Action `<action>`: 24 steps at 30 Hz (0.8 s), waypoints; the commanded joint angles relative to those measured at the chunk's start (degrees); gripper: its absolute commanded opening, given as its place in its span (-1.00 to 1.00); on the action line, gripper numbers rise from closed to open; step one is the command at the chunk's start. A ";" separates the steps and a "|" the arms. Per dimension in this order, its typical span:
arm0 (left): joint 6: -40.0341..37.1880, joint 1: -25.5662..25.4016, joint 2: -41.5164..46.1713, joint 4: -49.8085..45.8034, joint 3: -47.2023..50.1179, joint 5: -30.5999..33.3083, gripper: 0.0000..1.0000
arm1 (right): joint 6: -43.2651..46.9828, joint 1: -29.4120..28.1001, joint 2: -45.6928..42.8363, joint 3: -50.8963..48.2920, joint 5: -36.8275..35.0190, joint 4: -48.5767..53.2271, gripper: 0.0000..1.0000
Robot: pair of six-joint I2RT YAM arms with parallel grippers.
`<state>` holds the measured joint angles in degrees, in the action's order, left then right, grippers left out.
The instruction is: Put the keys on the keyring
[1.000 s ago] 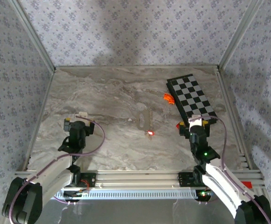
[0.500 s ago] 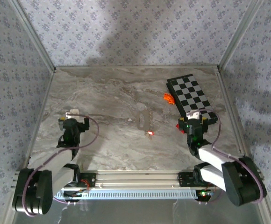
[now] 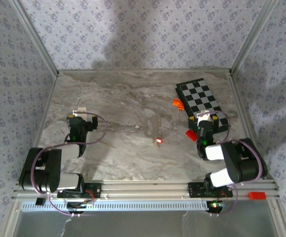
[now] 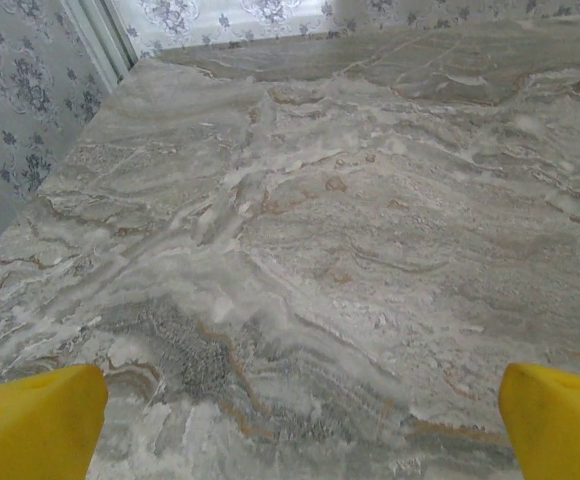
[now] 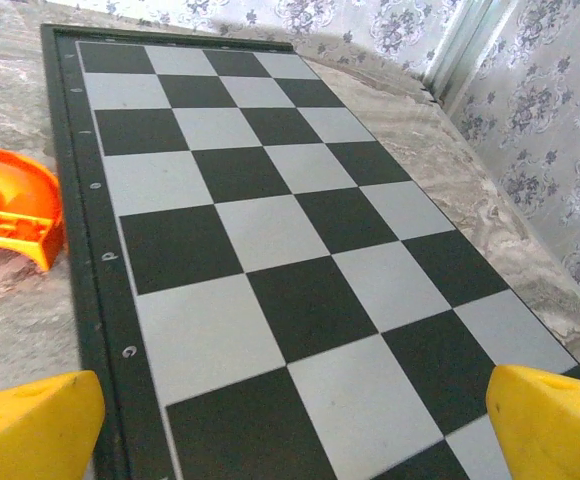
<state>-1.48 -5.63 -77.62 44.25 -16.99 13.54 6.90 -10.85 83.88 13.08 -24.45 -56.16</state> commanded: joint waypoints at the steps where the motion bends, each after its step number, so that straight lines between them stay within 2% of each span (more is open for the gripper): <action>1: -0.39 0.79 -4.02 8.36 -0.65 -1.58 0.99 | 1.27 0.94 1.77 1.97 0.08 -6.02 0.99; 5: -0.33 0.99 -6.44 8.17 -2.06 -1.50 0.99 | -1.52 3.22 0.96 3.69 3.18 -1.04 0.99; 9: 1.37 2.97 -9.26 7.86 -3.17 -4.13 0.99 | -4.00 5.55 0.80 5.93 6.05 4.23 0.99; 11: 1.40 3.07 -10.49 7.54 -4.13 -3.83 0.99 | -7.63 7.96 1.58 6.03 8.26 5.28 0.99; 13: 1.48 3.17 -10.29 6.67 -4.48 -4.01 0.99 | -6.02 9.16 5.94 5.94 7.79 -1.35 0.99; 15: 1.91 3.46 -10.22 5.22 -5.01 -4.13 0.99 | -9.85 9.40 3.37 7.86 8.86 7.62 1.00; 17: 2.96 4.81 -10.46 3.35 -6.14 -5.80 0.99 | -6.92 9.75 4.69 7.15 8.67 3.23 1.00; 19: 3.59 5.89 -10.52 2.71 -6.56 -7.62 0.99 | -7.30 9.79 4.05 7.60 9.22 5.23 1.00; 24: 3.42 5.86 -10.40 2.68 -6.59 -7.65 0.99 | -7.07 9.80 4.28 7.49 8.74 4.46 1.00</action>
<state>0.99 0.05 -87.88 47.55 -22.46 7.81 0.82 -1.48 87.88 19.25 -15.99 -51.96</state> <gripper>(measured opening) 0.997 0.998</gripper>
